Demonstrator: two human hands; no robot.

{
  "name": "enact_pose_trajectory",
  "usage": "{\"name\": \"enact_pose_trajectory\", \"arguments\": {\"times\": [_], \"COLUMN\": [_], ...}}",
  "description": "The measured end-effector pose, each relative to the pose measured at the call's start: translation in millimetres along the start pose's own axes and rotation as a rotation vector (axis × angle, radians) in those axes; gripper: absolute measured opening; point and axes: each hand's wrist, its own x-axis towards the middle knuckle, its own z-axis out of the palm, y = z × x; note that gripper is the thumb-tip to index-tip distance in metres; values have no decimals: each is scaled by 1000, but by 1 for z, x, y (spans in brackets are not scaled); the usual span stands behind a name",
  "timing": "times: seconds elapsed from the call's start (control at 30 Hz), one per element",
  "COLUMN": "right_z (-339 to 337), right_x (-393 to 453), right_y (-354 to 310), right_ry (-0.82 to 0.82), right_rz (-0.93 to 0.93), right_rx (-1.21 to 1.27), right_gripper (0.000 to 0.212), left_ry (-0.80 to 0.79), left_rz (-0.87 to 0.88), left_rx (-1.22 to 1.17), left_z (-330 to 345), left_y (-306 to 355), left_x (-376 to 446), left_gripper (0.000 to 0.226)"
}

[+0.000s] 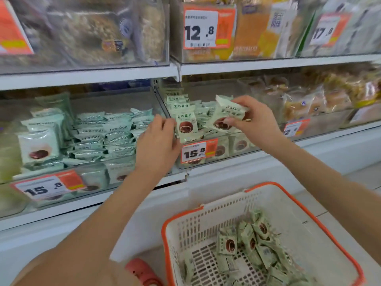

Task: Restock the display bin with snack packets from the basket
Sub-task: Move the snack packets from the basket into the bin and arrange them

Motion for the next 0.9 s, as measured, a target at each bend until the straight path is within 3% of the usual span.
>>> {"name": "enact_pose_trajectory", "arguments": {"times": [0.1,0.27,0.47,0.63,0.7,0.83,0.9], "right_z": [24,68,82,78,80,85,76], "right_x": [37,67,59,51,50,46,44], "right_y": [-15,-3,13,6,3,1,-3], "right_ry": [-167,-522,-408,-368,-321,-410,-309], "right_rz": [-44,-66,-38,128,217,240,253], "right_rx": [-65,-205,-171,-40,7,-66,-17], "right_gripper": [39,38,50,70,70,66,60], "left_ry": [-103,-101,-141,-114,-108,-78,24], "left_rz": [-48,-22,0,2,14,33,110], "left_rx": [21,39,41,-3,-8,14,-7], "left_z": [2,-3,-4,-3,-3,-3,-3], "left_y": [-13,-22,-14,-9,-6,-3,-1], "left_x": [8,11,19,19,19,18,15], "left_gripper": [41,37,35,29,28,25,19]}}
